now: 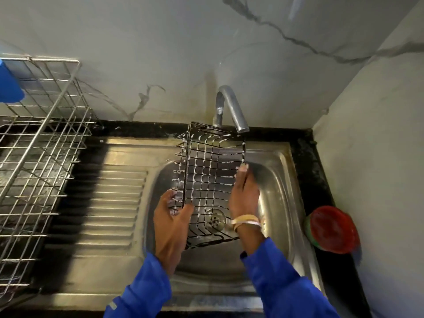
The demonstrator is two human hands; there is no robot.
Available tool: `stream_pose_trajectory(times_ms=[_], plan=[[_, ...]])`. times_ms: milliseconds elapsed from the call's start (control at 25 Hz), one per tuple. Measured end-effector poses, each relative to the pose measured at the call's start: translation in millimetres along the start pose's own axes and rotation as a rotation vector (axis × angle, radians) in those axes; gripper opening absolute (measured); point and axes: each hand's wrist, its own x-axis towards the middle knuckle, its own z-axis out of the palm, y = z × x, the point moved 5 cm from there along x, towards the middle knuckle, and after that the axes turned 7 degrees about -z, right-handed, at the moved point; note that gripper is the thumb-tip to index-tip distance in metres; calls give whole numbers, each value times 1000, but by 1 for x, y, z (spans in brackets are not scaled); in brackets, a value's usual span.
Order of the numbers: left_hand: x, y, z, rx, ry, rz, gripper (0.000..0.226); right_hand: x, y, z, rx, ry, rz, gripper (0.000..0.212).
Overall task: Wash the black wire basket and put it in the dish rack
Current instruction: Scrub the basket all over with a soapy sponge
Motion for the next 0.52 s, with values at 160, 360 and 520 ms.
stream_pose_trajectory(times_ms=[160, 360, 520], plan=[[2, -6, 1, -209, 103, -42, 45, -8, 21, -1, 2, -102, -5, 27], [-3, -10, -3, -233, 126, 8, 59, -44, 44, -3, 119, -18, 69, 11], [14, 7, -16, -295, -89, -22, 102, -20, 29, -30, -79, -55, -168, 15]])
